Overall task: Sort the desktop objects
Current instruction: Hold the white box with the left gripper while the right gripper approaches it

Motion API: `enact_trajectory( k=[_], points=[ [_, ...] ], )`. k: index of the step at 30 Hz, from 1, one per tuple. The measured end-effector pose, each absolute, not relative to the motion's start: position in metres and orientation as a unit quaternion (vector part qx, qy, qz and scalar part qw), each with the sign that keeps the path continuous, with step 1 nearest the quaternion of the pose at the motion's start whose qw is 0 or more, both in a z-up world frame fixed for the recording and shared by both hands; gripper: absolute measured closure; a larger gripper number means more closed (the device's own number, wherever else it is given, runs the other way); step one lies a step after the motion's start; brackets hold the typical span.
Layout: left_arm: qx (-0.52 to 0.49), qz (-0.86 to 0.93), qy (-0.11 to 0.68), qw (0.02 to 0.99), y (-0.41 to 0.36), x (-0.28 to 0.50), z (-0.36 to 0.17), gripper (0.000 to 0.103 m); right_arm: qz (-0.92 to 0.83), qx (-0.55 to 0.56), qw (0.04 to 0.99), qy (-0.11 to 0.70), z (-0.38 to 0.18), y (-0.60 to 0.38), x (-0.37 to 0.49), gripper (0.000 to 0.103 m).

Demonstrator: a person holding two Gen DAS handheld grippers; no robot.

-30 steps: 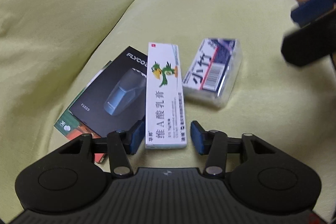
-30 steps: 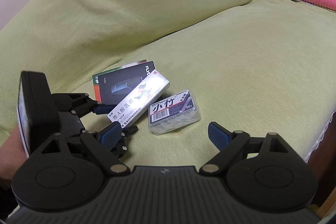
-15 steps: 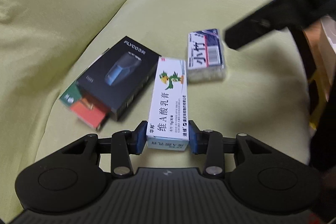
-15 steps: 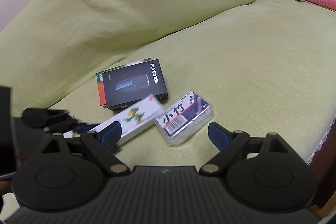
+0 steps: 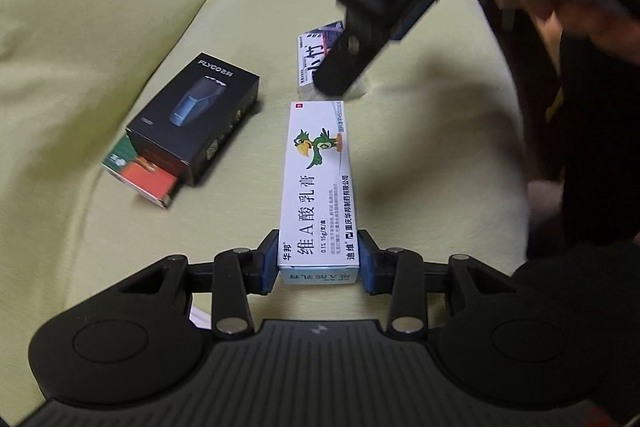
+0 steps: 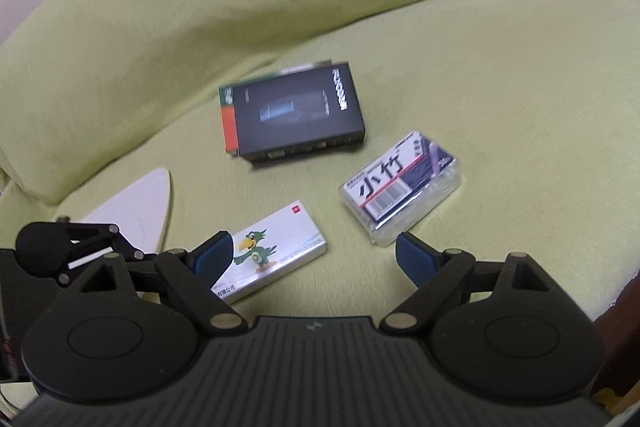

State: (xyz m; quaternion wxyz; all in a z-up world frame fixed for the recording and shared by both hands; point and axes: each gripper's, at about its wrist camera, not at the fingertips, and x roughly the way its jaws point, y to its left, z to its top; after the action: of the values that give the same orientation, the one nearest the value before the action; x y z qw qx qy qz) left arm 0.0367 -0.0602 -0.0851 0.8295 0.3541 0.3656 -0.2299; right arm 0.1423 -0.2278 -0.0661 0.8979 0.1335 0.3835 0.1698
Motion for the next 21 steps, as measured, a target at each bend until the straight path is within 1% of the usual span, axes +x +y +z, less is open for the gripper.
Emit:
enact_trajectory(
  k=[6, 13, 16, 19, 20, 21],
  points=[
    [0.361, -0.229, 0.359, 0.829, -0.062, 0.031, -0.084, 0.058, 0.161, 0.101, 0.887, 0.421, -0.074, -0.214, 0.154, 0.019],
    [0.35, -0.234, 0.364, 0.831, -0.061, 0.035, -0.084, 0.058, 0.172, 0.072, 0.877, 0.443, -0.078, -0.204, 0.16, 0.02],
    [0.342, -0.235, 0.368, 0.832, -0.06, 0.036, -0.083, 0.056, 0.174, 0.07, 0.874, 0.449, -0.08, -0.202, 0.162, 0.019],
    [0.316, -0.243, 0.37, 0.839, -0.054, 0.036, -0.077, 0.046, 0.172, 0.072, 0.872, 0.453, -0.081, -0.203, 0.163, 0.018],
    [0.305, -0.247, 0.371, 0.842, -0.051, 0.036, -0.075, 0.04, 0.171, 0.068, 0.872, 0.453, -0.081, -0.203, 0.162, 0.018],
    [0.293, -0.251, 0.371, 0.845, -0.048, 0.037, -0.072, 0.036, 0.17, 0.065, 0.872, 0.454, -0.081, -0.203, 0.161, 0.017]
  ],
)
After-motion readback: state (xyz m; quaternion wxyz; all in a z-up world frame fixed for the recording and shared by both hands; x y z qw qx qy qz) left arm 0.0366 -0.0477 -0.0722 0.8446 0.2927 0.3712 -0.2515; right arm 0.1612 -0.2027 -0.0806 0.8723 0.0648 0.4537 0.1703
